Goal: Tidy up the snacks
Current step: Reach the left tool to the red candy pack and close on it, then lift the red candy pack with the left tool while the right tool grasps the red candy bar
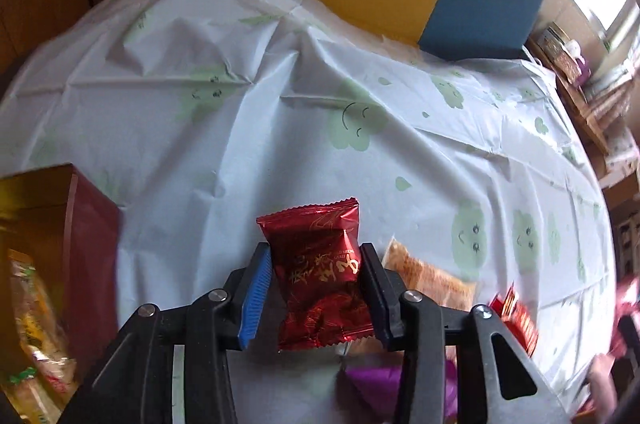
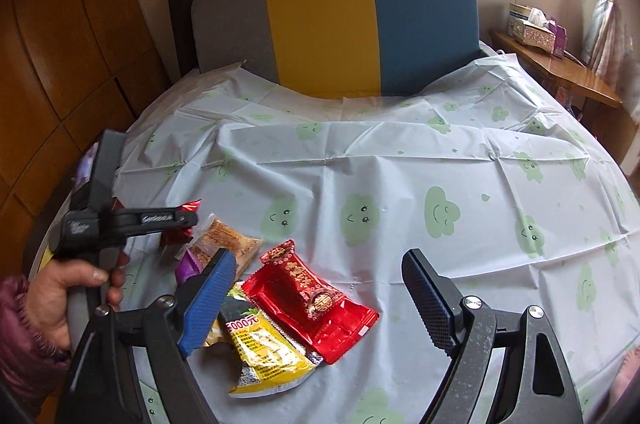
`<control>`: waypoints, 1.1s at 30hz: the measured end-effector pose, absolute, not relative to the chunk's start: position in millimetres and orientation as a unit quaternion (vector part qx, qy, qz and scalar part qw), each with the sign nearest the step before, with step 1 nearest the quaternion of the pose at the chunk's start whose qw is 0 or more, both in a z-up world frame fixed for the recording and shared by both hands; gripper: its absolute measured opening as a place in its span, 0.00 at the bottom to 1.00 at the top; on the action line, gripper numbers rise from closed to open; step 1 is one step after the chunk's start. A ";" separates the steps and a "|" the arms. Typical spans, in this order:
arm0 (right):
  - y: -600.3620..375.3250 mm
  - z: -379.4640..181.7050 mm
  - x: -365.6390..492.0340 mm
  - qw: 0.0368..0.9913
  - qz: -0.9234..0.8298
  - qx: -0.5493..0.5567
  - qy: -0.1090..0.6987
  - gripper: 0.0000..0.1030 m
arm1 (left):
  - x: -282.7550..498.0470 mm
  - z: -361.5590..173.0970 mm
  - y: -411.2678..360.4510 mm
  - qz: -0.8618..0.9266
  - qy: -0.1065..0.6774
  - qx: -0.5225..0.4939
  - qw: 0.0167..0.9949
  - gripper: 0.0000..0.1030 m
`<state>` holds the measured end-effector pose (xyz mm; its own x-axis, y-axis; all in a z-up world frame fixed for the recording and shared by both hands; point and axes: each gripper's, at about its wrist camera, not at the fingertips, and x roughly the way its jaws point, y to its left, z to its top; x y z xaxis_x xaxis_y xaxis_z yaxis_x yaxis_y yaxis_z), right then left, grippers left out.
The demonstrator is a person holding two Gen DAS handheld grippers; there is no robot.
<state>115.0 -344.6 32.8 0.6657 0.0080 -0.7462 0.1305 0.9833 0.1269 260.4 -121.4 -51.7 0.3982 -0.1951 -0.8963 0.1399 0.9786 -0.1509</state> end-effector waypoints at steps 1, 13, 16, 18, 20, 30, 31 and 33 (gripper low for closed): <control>-346.3 31.6 115.1 0.907 -0.036 0.088 0.410 0.83 | 251.2 -44.8 -123.7 -0.102 0.525 -0.003 0.845 0.43; -342.1 13.1 121.0 0.895 -0.046 0.062 0.439 0.83 | 117.2 19.4 -122.9 -0.148 0.390 0.108 0.902 0.43; -338.8 10.7 122.7 0.895 -0.033 0.060 0.440 0.83 | 97.6 27.2 -118.2 -0.149 0.369 0.121 0.909 0.43; -336.4 9.1 124.3 0.895 -0.020 0.061 0.441 0.83 | 90.2 28.3 -115.3 -0.152 0.366 0.122 0.910 0.43; -334.2 5.8 126.9 0.893 -0.003 0.066 0.445 0.83 | 81.4 29.6 -112.2 -0.155 0.364 0.124 0.910 0.43; -325.8 -22.6 140.5 0.875 0.015 0.052 0.481 0.83 | 38.5 24.9 -118.9 -0.191 0.350 0.164 0.902 0.43; -324.0 -26.9 142.0 0.872 0.014 0.045 0.487 0.83 | 34.9 23.7 -120.5 -0.197 0.350 0.168 0.900 0.43; -320.7 -33.0 143.5 0.868 0.011 0.032 0.495 0.83 | 29.4 22.1 -122.1 -0.205 0.349 0.170 0.898 0.43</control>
